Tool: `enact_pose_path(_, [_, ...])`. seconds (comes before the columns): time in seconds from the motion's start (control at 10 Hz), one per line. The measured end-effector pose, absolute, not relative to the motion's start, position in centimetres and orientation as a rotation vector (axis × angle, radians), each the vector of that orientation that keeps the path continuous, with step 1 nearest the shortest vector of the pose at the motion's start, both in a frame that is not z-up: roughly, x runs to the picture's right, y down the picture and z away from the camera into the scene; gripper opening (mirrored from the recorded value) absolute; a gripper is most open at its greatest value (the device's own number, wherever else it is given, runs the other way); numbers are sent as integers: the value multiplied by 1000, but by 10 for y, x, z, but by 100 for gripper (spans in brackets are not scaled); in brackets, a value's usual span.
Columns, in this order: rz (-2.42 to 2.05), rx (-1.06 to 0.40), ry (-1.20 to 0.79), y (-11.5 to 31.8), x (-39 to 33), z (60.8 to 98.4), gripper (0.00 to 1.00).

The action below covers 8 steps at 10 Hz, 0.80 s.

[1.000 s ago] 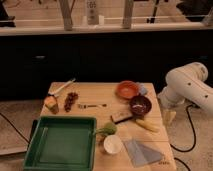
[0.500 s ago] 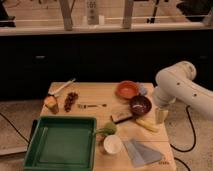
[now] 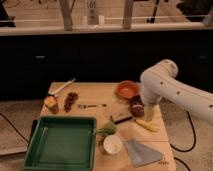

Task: Place fork in tray

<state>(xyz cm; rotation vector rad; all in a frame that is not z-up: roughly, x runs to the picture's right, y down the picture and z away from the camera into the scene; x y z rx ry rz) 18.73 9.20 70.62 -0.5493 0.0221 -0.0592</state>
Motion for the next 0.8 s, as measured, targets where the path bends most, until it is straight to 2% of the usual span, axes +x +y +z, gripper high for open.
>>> enact_pose_path(0.8, [-114,-572,-41,79,117,737,80])
